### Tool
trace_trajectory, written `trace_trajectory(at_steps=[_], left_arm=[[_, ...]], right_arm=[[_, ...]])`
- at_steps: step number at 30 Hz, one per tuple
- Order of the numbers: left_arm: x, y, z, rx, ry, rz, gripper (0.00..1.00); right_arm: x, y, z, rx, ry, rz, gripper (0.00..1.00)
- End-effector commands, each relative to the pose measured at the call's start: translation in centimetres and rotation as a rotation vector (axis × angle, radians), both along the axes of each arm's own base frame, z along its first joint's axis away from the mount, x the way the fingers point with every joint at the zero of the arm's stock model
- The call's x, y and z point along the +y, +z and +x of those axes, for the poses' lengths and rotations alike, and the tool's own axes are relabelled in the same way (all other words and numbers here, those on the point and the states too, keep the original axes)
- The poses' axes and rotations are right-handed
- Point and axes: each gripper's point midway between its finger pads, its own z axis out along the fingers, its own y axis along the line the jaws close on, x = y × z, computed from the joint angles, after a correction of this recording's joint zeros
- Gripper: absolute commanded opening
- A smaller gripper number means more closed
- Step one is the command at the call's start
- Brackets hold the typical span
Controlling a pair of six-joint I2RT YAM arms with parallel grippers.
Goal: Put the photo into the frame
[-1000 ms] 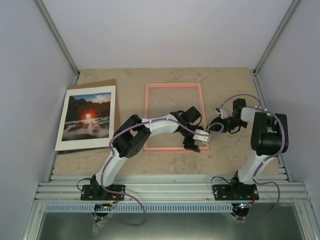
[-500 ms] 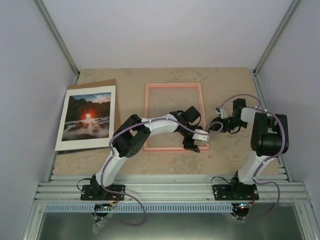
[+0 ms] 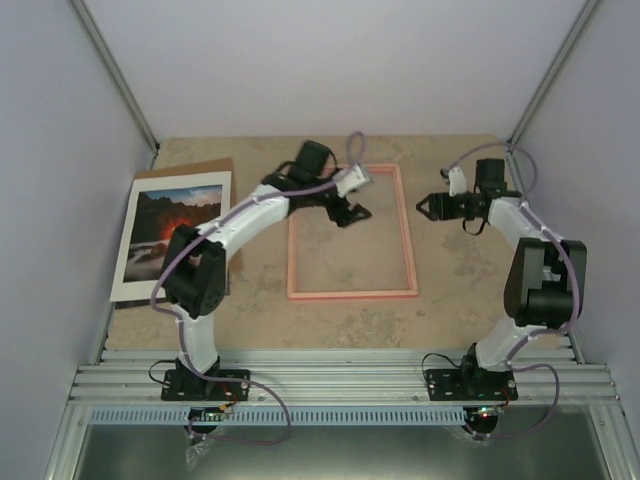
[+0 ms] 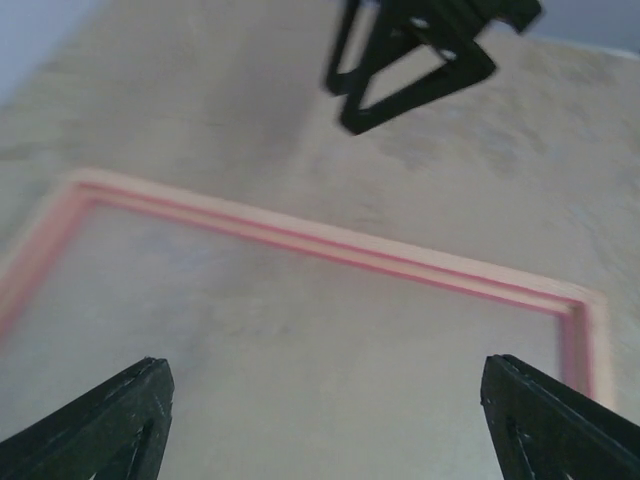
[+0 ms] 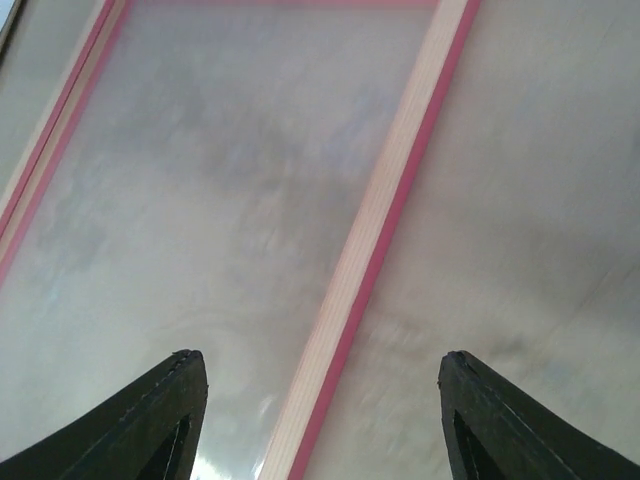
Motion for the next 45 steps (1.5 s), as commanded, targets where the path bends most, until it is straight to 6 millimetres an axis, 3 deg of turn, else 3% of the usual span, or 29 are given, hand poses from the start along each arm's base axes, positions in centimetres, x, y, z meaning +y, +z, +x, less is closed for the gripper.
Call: trace_trajectory(at_steps=[1,5,7,10,13,16,20,27,30,34,41,45], left_arm=[[6.0,0.4,5.2,0.076,0.300,-0.018,0.88],[11.7,-0.9,9.5,0.153,0.540,0.008,0.98],[14.1,-1.4,10.8,0.224,0.613,0.004,0.99],[18.7,-2.2,12.7,0.296,0.763,-0.002,0.99],[24.0,-2.9,13.6,0.261,0.942,0.071,0.99],[29.3,-3.9,13.0,0.221,1.114,0.177,0.99],[34.7,-5.6,9.2,0.135,1.203,0.434,0.99],[37.3,-10.0,-0.4,0.214,1.122,0.691,0.99],[36.9,-11.2,-2.1,0.304,1.159,0.648,0.96],[36.4,-11.7,-1.1,0.350,1.236,0.580,0.89],[36.8,-12.1,3.8,0.393,1.363,0.469,0.77],[37.4,-12.5,5.5,0.428,1.396,0.430,0.81]], right_arm=[[-1.1,0.8,5.9,-0.107,-0.067,-0.101,0.65],[-1.2,0.5,9.7,-0.143,-0.107,-0.171,0.65],[0.7,0.3,10.8,-0.142,-0.083,-0.166,0.66],[2.4,0.4,11.3,-0.145,-0.044,-0.133,0.66],[4.5,1.1,10.8,-0.158,0.012,-0.110,0.68],[6.5,1.8,10.0,-0.175,0.062,-0.093,0.71],[8.3,2.7,9.4,-0.199,0.099,-0.085,0.73],[9.4,2.2,8.3,-0.176,0.124,-0.064,0.73],[9.3,1.7,8.2,-0.162,0.126,-0.067,0.73],[9.3,1.6,8.1,-0.156,0.126,-0.070,0.73],[9.0,2.2,7.9,-0.160,0.123,-0.079,0.73],[8.7,2.6,7.7,-0.162,0.113,-0.075,0.73]])
